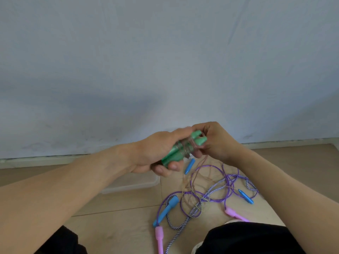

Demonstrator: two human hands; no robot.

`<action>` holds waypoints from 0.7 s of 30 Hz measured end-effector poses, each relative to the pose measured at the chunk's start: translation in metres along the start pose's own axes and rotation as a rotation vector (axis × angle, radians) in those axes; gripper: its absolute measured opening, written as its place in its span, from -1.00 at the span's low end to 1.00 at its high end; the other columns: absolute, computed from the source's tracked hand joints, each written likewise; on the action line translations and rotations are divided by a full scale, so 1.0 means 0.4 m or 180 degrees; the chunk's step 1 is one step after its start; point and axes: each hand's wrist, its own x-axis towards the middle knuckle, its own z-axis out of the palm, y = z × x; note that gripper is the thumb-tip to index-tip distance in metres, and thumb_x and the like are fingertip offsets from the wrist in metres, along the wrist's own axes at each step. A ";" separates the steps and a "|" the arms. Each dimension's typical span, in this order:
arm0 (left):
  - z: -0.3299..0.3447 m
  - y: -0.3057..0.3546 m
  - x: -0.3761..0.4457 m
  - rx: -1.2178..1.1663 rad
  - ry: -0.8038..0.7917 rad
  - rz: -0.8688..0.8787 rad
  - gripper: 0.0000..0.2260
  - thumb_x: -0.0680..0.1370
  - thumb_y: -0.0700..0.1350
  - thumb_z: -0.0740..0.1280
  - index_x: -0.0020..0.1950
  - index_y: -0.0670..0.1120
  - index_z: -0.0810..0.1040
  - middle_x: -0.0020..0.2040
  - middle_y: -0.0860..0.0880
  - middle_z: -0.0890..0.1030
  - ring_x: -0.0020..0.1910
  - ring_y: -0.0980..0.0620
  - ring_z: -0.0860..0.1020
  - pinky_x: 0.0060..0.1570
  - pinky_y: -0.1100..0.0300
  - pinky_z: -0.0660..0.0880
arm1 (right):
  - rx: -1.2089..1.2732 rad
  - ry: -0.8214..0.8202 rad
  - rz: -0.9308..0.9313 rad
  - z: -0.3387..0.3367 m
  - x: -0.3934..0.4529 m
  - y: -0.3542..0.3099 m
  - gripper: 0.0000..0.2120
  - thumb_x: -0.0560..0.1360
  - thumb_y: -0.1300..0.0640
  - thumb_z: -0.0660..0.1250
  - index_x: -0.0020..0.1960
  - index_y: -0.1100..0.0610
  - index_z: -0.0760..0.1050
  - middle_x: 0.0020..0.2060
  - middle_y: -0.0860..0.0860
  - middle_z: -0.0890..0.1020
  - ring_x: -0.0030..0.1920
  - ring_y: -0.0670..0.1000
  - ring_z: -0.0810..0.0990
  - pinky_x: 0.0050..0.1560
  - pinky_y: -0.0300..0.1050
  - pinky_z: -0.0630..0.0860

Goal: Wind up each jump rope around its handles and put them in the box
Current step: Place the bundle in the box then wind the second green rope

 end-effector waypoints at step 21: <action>-0.108 -0.002 0.003 0.1129 0.2531 0.1172 -0.45 0.64 0.25 0.03 -0.14 -0.19 0.49 -0.41 -0.07 0.47 -0.51 0.02 0.44 -0.47 0.12 0.38 | -0.0825 -0.0163 -0.0036 0.096 0.005 -0.065 -0.65 0.65 -0.02 0.18 -0.17 0.09 0.63 -0.49 -0.03 0.30 -0.44 -0.04 0.27 -0.42 -0.31 0.26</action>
